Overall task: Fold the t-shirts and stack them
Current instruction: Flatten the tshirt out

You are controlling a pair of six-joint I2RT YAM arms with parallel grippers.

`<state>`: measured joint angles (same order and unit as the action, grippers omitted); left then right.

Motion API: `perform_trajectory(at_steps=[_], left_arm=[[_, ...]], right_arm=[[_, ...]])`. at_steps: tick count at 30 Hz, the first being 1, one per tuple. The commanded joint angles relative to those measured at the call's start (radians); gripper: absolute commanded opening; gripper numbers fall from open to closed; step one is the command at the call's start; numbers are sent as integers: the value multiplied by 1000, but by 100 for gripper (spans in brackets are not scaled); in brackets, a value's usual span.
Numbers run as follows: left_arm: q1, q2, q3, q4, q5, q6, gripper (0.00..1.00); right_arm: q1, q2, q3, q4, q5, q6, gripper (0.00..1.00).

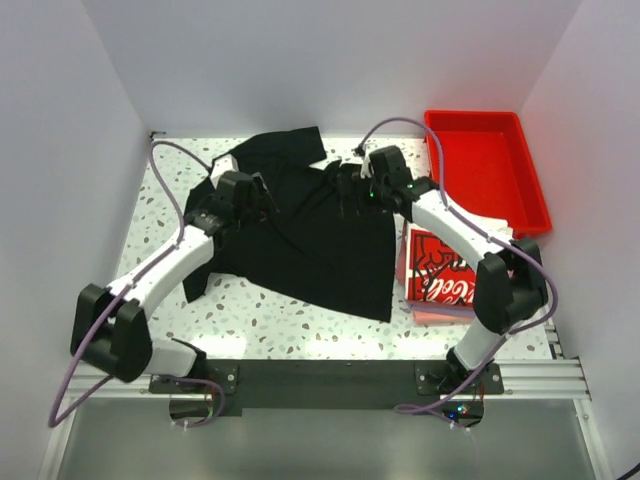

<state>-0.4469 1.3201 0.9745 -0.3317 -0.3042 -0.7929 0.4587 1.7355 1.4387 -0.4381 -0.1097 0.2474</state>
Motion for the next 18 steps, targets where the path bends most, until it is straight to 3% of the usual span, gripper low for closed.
perform_trajectory(at_steps=[1,4,10,13,18], left_arm=[[104,99,99,51,16,160,100],[197,285,190,100,59,216,100],[270,620,462,-4,60,299,100],[286,712,536,-53,65,308,100],[321,749,530,-15,73,304,100]], right_arm=[[18,-27,-161,72,41,93,99],[18,-7,-173,44,79,79,99],[18,120,-92,-11,107,43,99],[18,185,-11,-43,159,17,99],[9,347,153,-85,180,7,99]])
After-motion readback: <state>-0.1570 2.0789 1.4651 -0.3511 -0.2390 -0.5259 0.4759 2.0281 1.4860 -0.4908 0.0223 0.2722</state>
